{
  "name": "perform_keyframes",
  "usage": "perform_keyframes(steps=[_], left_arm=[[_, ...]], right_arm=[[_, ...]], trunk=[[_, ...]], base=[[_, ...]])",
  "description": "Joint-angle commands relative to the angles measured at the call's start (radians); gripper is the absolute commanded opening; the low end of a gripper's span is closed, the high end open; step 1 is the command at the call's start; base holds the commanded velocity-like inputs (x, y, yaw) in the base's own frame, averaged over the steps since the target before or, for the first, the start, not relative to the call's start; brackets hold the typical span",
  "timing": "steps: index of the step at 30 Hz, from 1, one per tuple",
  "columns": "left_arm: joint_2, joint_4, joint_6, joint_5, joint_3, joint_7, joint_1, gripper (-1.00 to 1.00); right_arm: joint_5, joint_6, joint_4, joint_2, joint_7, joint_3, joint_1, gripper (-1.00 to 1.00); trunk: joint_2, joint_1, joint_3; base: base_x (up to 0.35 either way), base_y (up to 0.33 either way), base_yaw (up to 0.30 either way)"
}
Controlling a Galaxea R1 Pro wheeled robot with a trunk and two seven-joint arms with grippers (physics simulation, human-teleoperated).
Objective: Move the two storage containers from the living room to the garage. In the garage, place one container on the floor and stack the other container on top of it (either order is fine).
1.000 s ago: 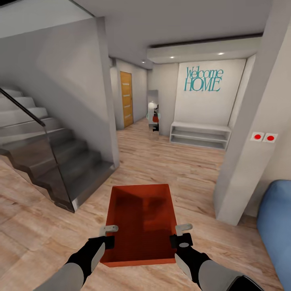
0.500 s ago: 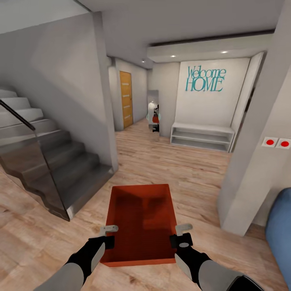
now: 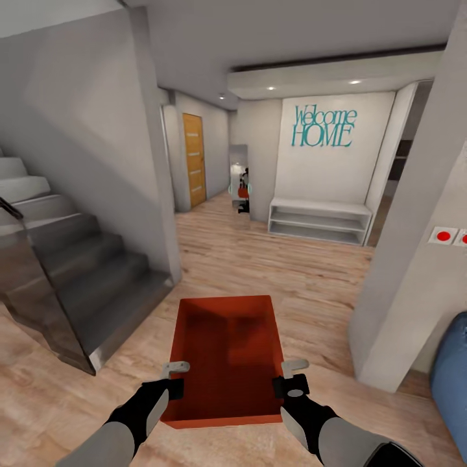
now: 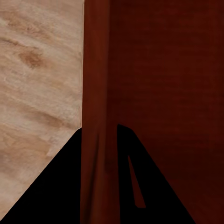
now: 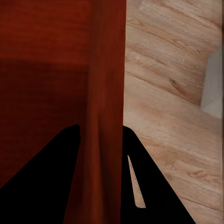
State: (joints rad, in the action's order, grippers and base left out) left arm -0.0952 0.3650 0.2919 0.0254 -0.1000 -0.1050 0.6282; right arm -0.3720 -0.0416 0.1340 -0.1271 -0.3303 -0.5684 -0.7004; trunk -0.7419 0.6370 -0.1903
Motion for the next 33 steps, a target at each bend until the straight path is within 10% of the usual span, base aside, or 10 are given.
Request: perform_keyframes(steps=[1,33], left_arm=[[0.0,0.0,0.008,0.021,-0.009,-0.007,-0.001,-1.0],[0.003,0.0,0.008,0.021,-0.009,-0.007,-0.001,-1.0]], right_arm=[[0.012,-0.014,0.003,0.0,-0.003,0.039,-0.002,-1.0],[0.012,-0.014,0.003,0.0,-0.002,0.039,-0.002,-1.0]], trunk=[[-0.001,0.001,-0.001],[-0.001,0.001,-0.001]], base=[[0.322,0.0,-0.189],[0.322,0.0,-0.062]])
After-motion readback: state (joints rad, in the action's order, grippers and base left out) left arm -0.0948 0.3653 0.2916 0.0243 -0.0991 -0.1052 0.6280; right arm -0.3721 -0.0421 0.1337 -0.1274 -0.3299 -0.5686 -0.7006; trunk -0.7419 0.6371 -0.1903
